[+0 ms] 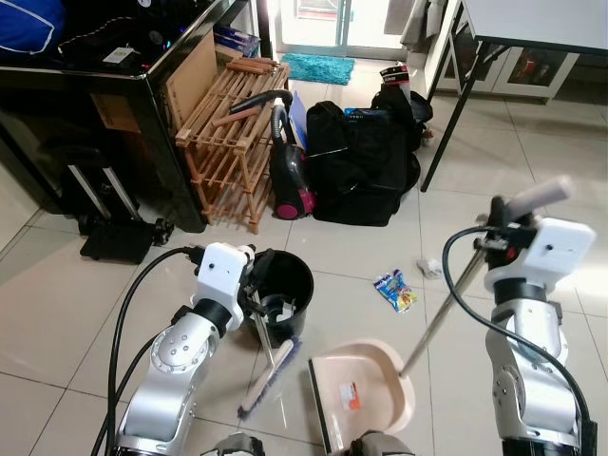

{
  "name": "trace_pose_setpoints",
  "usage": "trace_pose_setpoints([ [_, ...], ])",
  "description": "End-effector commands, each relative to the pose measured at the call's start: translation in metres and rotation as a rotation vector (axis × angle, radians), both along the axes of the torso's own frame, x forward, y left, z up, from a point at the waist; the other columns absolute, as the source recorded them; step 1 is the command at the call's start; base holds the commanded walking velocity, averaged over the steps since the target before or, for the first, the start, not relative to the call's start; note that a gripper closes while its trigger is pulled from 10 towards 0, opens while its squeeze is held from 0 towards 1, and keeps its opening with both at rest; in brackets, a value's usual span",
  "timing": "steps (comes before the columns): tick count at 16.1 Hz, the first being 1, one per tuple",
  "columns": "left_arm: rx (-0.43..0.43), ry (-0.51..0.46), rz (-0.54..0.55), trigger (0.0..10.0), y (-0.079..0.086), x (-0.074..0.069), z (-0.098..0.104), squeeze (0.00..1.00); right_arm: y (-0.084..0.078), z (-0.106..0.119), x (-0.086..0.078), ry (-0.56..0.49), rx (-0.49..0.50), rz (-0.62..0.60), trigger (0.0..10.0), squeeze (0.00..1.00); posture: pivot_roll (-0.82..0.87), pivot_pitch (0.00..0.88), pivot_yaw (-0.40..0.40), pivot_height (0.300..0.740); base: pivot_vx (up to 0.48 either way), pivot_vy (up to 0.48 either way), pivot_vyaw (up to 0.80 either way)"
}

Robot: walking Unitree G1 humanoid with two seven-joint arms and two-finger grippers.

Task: Sweep floor

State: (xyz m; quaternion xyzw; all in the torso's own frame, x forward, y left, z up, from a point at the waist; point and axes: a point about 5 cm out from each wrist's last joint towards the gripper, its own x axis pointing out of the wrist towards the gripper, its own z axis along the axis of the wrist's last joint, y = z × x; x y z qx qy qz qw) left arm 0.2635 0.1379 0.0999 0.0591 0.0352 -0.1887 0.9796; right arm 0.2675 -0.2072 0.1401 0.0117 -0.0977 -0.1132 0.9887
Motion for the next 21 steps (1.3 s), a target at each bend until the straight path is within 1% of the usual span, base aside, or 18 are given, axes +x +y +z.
trace_pose_setpoints([
  [1,0.016,-0.034,0.004,10.0,0.001,0.004,0.006,0.0,-0.002,-0.002,-0.001,0.04,-0.004,-0.003,10.0,0.0,-0.07,0.112,0.01,0.74,0.0,0.0,0.0],
  [4,0.021,-0.03,-0.007,10.0,0.0,0.003,0.005,0.0,-0.005,-0.007,-0.005,0.104,-0.001,-0.005,10.0,0.0,-0.07,0.113,0.008,0.74,0.0,0.0,0.0],
  [6,0.015,-0.03,-0.003,10.0,0.0,0.004,0.006,0.0,-0.006,-0.008,-0.006,0.116,0.008,0.003,10.0,0.0,-0.07,0.115,0.007,0.74,0.0,0.0,0.0],
  [8,0.006,-0.026,-0.01,10.0,-0.003,0.004,0.006,0.0,-0.005,-0.01,-0.008,0.132,0.004,0.026,10.0,0.0,-0.07,0.117,0.006,0.74,0.0,0.0,0.0],
  [11,0.039,-0.053,0.007,10.0,-0.002,0.005,0.008,0.0,-0.005,-0.003,-0.011,0.085,0.017,-0.005,10.0,0.0,-0.07,0.12,0.004,0.74,0.0,0.0,0.0],
  [12,0.058,-0.072,0.017,10.0,-0.002,0.007,0.011,0.0,-0.007,0.003,-0.011,0.05,0.024,-0.02,10.0,0.0,-0.07,0.12,0.004,0.74,0.0,-0.33,0.0],
  [13,0.058,-0.084,0.022,10.0,-0.003,0.008,0.013,0.0,-0.008,0.008,-0.012,0.026,0.023,-0.034,10.0,0.0,-0.07,0.119,0.005,0.74,0.0,-0.371,0.0],
  [14,0.058,-0.108,0.033,10.0,-0.004,0.012,0.02,0.0,-0.012,0.019,-0.011,-0.015,0.013,-0.071,10.0,0.0,-0.07,0.12,0.007,0.74,0.0,-0.401,0.0],
  [15,0.054,-0.119,0.036,10.0,-0.004,0.014,0.023,0.0,-0.015,0.025,-0.009,-0.022,0.004,-0.095,10.0,0.0,-0.07,0.119,0.009,0.74,0.0,-0.412,0.0],
  [18,0.049,-0.123,0.033,10.0,-0.007,0.016,0.024,0.0,-0.017,0.03,-0.007,-0.034,-0.012,-0.103,10.0,0.0,-0.08,0.116,0.015,0.74,0.0,-0.426,0.0],
  [21,0.041,-0.116,0.035,10.0,-0.009,0.016,0.023,0.0,-0.02,0.032,-0.01,-0.045,0.029,-0.116,10.0,0.0,-0.08,0.113,0.015,0.74,0.0,-0.439,0.0],
])
